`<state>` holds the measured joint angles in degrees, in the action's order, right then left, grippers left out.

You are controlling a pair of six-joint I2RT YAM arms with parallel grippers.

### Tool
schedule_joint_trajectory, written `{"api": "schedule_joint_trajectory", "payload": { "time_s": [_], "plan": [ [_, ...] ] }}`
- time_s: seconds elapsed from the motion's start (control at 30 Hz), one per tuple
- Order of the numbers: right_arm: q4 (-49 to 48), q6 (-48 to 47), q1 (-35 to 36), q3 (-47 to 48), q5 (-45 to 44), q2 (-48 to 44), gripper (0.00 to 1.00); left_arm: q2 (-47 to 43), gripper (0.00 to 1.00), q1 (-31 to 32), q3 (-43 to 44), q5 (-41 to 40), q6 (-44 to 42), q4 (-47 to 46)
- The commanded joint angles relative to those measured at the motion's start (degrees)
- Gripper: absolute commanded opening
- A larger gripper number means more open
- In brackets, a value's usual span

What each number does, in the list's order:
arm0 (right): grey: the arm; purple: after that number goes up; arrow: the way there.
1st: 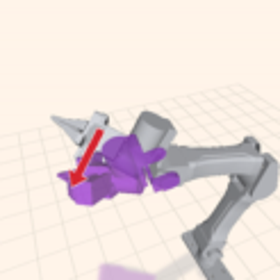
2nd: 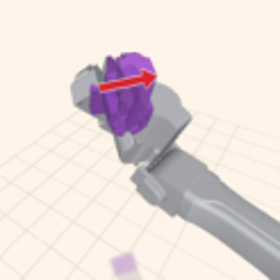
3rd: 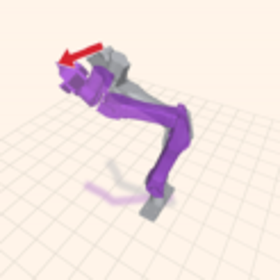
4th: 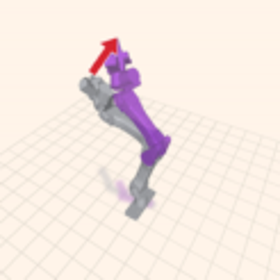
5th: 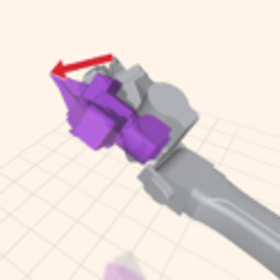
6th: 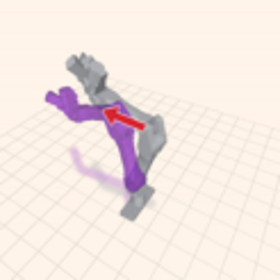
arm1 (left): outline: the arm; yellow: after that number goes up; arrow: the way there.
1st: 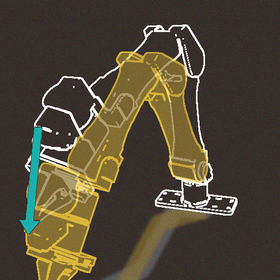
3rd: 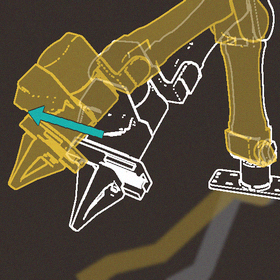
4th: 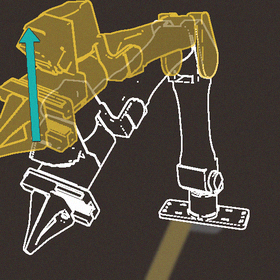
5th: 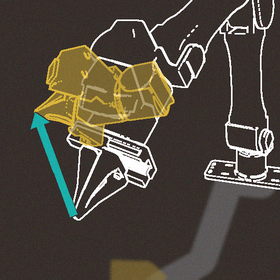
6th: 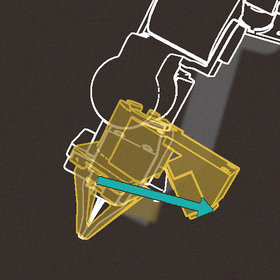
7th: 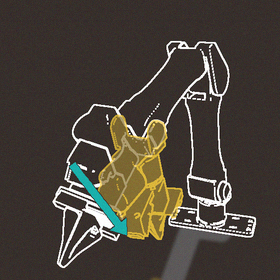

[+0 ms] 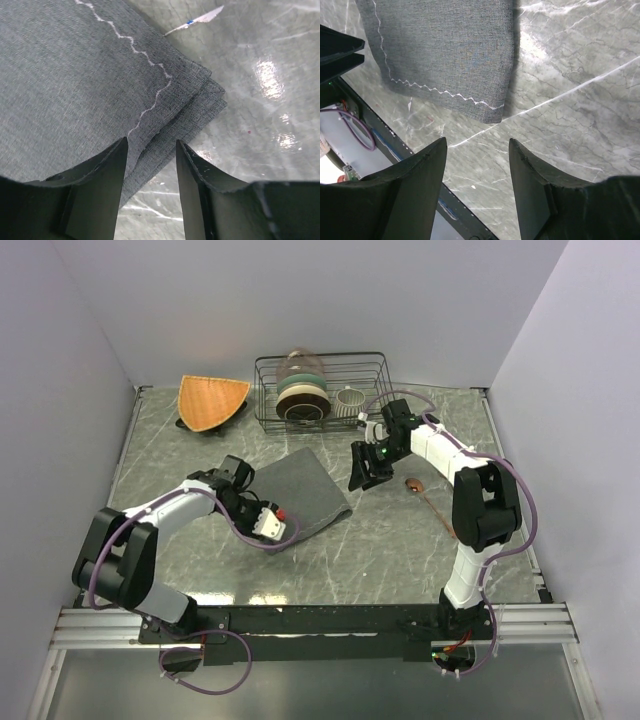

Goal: Fold the napkin into a case and place the utensils inside
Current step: Smooth out the square-folded napkin at the center of the board.

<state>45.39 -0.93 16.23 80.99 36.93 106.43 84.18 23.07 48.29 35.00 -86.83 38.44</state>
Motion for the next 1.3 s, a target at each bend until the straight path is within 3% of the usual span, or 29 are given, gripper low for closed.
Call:
{"api": "schedule_joint_trajectory", "payload": {
  "time_s": [0.0, 0.37, 0.6, 0.9, 1.27],
  "plan": [
    [-0.9, 0.4, -0.3, 0.7, -0.4, 0.2, 0.61, 2.0, 0.49, 0.5, -0.3, 2.2, -6.4, -1.9],
    [-1.4, 0.1, -0.4, 0.0, -0.5, 1.7, 0.62, 4.0, 0.41, 2.0, -0.4, 3.2, -7.5, -4.2],
    [-0.7, 0.1, -0.4, 0.8, -0.5, 2.4, 0.62, 4.0, 0.21, 2.4, -1.2, 3.9, -8.0, -3.5],
    [-0.4, -1.4, -0.3, 0.7, 0.8, 1.6, 0.62, 0.0, 0.06, -0.4, -2.3, 3.9, -14.2, 3.1],
    [-4.1, -0.3, 3.5, 1.7, 3.6, 3.0, 0.55, 3.3, 0.05, -3.7, -1.5, 3.6, -19.6, 4.4]
  ]
}}
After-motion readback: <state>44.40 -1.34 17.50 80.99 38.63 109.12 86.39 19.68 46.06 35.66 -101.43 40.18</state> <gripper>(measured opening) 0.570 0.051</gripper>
